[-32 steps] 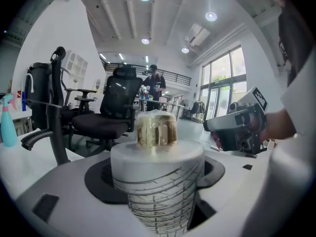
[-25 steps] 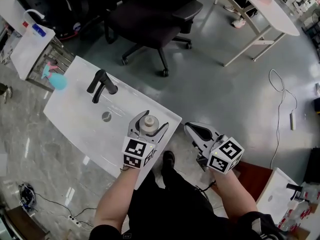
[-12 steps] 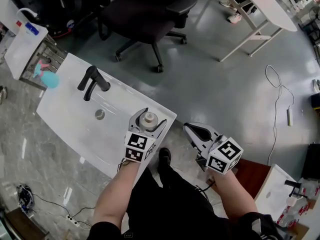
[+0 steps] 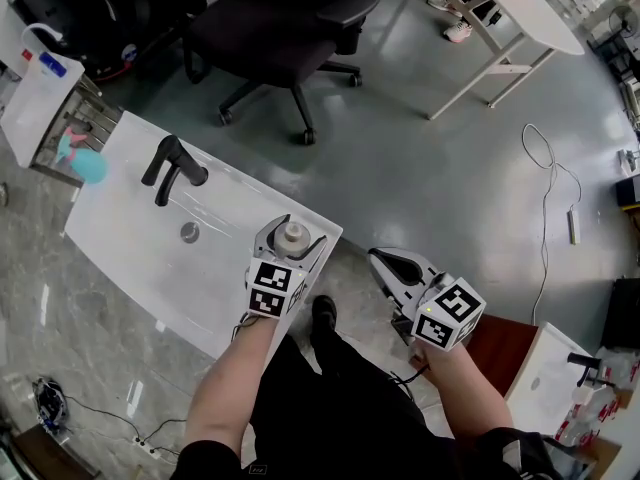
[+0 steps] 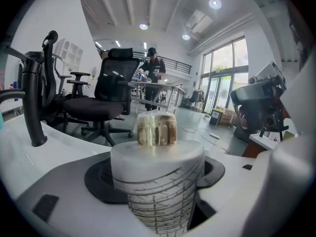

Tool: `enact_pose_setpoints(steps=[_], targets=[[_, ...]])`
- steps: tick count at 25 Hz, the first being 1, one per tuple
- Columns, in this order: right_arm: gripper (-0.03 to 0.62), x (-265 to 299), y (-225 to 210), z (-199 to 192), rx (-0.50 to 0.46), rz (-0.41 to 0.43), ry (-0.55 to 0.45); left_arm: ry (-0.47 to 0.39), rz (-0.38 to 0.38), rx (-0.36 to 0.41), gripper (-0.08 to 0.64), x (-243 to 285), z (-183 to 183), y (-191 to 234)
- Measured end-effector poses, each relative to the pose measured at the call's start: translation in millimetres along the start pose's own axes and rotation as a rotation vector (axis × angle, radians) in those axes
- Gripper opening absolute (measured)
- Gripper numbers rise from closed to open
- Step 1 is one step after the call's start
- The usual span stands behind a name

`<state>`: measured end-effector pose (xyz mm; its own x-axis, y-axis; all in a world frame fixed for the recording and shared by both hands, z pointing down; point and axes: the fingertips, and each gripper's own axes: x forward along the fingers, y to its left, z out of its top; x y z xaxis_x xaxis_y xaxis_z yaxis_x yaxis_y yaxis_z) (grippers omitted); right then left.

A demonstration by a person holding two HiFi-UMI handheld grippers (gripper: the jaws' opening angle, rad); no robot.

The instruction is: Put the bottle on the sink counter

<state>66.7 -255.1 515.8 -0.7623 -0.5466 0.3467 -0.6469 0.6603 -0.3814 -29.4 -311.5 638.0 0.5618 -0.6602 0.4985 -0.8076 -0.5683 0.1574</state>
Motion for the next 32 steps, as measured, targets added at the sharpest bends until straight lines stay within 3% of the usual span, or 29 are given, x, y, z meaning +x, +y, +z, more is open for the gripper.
enact_pose_setpoints(steps=[12,20,32], targets=[[0.014,-11.3,-6.4,-1.5,0.007,-0.005,-0.004,0.015,0.027,0.009,0.336,16.5,-0.8,0.7],[0.014,-10.6,-6.6,0.9,0.004,0.005,-0.009,0.049,0.052,0.070,0.336,18.7,-5.7,-0.6],[0.014,-13.9,-8.7,4.7,0.004,0.004,-0.008,0.057,0.065,0.062,0.336,19.6,-5.9,0.9]])
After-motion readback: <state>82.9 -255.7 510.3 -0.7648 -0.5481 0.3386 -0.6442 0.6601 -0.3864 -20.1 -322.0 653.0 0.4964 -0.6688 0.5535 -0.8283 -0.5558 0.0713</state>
